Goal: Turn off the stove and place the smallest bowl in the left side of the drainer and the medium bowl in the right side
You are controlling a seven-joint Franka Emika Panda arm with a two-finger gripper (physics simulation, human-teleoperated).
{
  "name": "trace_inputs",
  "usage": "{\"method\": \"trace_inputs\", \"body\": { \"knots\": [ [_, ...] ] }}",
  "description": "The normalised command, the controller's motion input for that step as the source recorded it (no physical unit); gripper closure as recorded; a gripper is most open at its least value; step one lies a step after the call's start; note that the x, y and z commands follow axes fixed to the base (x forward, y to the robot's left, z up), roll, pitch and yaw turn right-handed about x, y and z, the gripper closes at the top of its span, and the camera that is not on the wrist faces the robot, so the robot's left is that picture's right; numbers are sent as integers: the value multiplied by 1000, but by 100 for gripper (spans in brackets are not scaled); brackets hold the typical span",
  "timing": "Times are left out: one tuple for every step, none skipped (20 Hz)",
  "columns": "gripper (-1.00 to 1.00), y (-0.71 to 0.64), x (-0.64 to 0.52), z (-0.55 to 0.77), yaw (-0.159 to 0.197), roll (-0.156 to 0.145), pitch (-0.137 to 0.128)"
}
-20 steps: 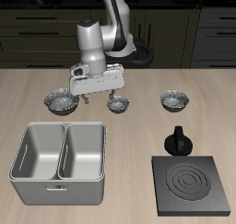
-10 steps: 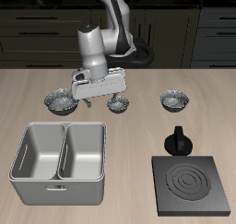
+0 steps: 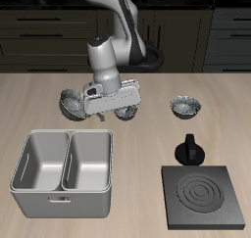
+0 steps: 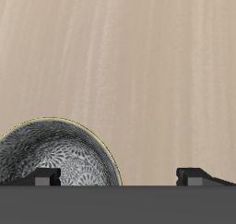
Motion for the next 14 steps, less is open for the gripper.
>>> {"method": "trace_inputs", "body": {
  "knots": [
    [100,2,-75,18,0,0,0],
    [100,212,37,-377,-50,-3,76],
    [100,42,-46,-59,-3,40,-3],
    [100,5,-10,-156,-38,3,31],
    [100,74,8,-171,-30,41,35],
    [100,-11,-75,-25,-11,0,7],
    [100,30,-57,7,-13,-2,0],
    [100,19,-25,43,-3,11,-6],
    [100,21,-25,68,-7,0,3],
    [100,24,-12,236,-13,1,-24],
    [100,30,-63,98,-8,10,6],
    [100,20,-98,131,9,6,1],
    [100,45,-138,172,18,23,-33],
    [100,9,-19,75,-8,0,10]
  ]
}}
